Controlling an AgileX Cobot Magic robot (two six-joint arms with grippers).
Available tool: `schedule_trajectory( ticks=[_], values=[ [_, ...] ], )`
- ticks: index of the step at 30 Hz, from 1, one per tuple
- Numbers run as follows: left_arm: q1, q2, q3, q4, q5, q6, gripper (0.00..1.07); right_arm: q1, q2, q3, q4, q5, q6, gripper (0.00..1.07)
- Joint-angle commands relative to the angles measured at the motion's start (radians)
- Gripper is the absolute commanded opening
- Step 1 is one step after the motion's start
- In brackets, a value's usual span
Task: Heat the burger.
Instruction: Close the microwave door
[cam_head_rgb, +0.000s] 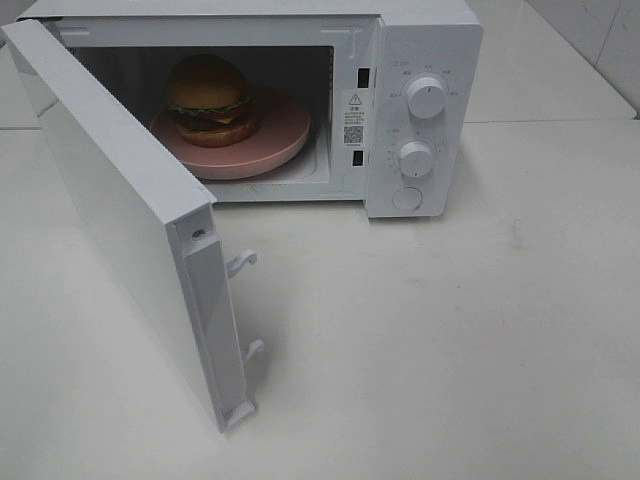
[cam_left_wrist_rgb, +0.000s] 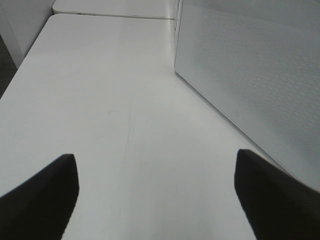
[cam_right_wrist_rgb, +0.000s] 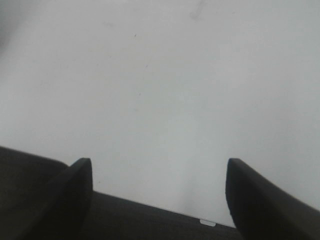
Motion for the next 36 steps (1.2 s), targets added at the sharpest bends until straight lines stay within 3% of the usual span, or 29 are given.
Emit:
schedule_trajectory(
  ticks=[1,13,36],
  values=[
    [-0.005,-0.024,0.001,-0.001,-0.014,0.000,0.78,-0.067,-0.093,0.009,0.017,-0.020,0.003,0.73],
    [-0.005,-0.024,0.001,-0.001,-0.014,0.000,0.78,-0.148,-0.307,0.009,0.025,-0.020,0.005,0.73],
    [-0.005,-0.020,0.001,-0.001,-0.014,0.000,0.78,-0.147,-0.305,0.010,0.023,-0.021,0.005,0.73]
  ],
)
